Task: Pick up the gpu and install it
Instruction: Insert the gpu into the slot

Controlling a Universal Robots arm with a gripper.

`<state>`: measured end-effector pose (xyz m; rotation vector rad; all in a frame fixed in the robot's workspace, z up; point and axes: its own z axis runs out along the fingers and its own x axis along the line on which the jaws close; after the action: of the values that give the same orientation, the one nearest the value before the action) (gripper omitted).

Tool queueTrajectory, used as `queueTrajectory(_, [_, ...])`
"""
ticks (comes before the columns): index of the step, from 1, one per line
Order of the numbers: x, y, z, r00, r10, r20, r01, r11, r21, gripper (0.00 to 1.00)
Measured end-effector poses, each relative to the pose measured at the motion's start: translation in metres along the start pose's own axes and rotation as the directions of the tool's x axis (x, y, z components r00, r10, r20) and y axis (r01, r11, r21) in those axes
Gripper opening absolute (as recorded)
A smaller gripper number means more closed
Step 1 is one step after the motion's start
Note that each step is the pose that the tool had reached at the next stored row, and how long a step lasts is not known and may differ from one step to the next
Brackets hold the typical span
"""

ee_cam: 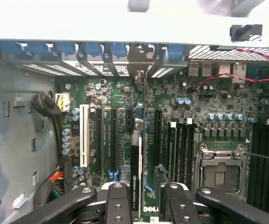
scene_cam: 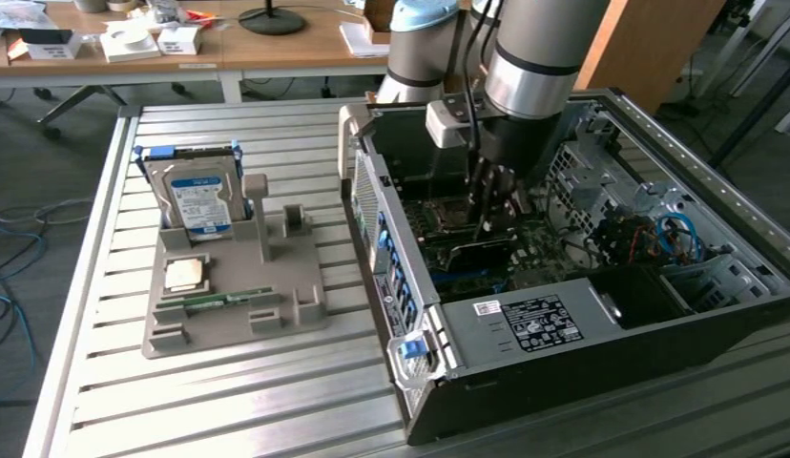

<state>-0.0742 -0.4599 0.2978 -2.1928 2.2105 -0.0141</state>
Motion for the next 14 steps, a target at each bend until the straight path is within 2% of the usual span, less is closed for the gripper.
queueTrajectory(14, [0.000,-0.0005,-0.0205,1.0000,0.000,-0.0001,0.000,1.0000,0.0000,0.34])
